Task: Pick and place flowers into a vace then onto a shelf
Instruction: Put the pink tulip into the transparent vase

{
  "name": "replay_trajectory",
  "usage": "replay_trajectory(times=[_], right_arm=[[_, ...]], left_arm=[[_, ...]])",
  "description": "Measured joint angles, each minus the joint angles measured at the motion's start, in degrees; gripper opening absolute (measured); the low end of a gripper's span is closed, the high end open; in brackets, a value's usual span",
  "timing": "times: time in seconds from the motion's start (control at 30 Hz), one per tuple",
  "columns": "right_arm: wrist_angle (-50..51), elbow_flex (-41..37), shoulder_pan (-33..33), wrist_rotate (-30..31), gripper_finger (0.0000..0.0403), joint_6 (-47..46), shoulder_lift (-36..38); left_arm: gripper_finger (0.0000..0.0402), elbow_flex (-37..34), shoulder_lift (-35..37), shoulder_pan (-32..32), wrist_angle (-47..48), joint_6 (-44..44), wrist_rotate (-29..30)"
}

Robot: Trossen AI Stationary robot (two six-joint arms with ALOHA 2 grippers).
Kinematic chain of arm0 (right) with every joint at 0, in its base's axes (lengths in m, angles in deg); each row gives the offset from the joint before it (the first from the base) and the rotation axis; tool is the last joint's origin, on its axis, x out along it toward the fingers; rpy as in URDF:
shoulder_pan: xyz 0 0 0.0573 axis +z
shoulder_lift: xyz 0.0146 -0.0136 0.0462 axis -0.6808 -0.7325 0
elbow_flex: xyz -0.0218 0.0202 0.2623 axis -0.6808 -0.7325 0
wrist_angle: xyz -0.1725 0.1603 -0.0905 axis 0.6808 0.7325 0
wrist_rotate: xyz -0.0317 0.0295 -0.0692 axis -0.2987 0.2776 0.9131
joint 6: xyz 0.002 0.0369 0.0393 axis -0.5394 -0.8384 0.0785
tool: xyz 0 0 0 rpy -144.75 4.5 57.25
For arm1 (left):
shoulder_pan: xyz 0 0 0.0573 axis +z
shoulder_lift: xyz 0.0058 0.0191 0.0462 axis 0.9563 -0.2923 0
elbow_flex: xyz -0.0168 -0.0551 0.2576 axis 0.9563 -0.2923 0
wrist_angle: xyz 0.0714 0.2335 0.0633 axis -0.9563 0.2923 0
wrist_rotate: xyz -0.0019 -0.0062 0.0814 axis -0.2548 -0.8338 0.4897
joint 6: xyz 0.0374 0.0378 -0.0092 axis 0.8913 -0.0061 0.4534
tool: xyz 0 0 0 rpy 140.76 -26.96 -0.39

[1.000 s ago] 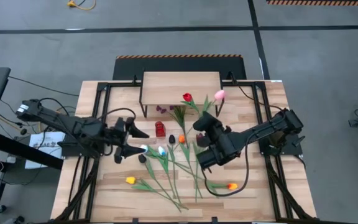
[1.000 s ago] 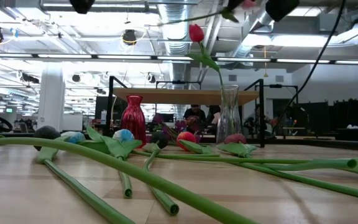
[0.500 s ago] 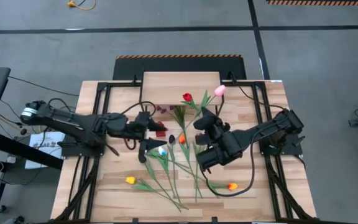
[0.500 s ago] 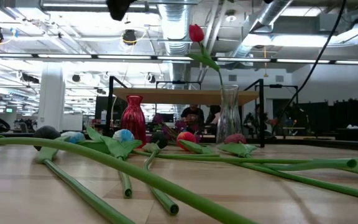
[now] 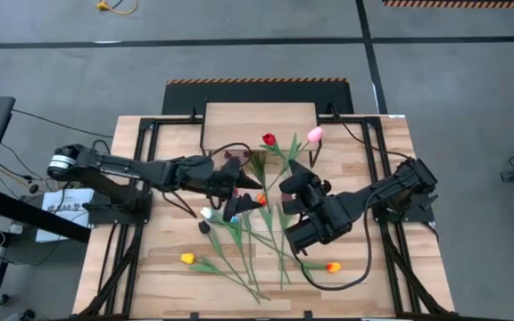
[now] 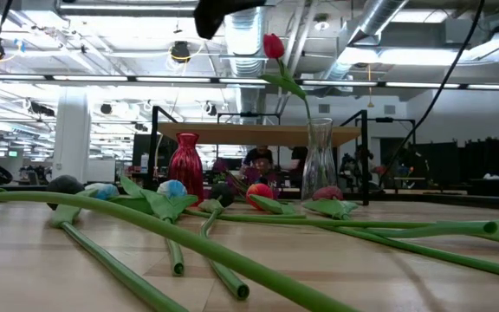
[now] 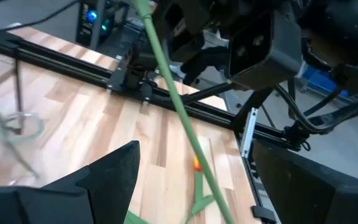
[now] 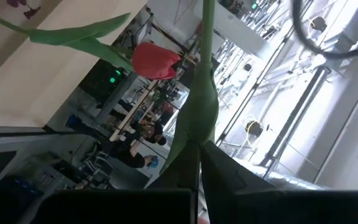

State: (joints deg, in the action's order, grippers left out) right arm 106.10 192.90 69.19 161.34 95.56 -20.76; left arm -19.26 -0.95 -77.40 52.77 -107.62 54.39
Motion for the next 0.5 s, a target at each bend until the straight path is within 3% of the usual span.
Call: replay_trajectory(times=[0.33, 0.5], right_arm=[[0.0, 0.0, 0.3, 0.0, 0.0, -0.1, 0.0], [0.0, 0.0, 0.3, -0.1, 0.0, -0.1, 0.0]], left_arm=[[0.03, 4.8, -5.1, 0.3, 0.0, 0.1, -2.0], [0.0278, 5.1, -5.0, 0.3, -0.3, 0.2, -2.0]])
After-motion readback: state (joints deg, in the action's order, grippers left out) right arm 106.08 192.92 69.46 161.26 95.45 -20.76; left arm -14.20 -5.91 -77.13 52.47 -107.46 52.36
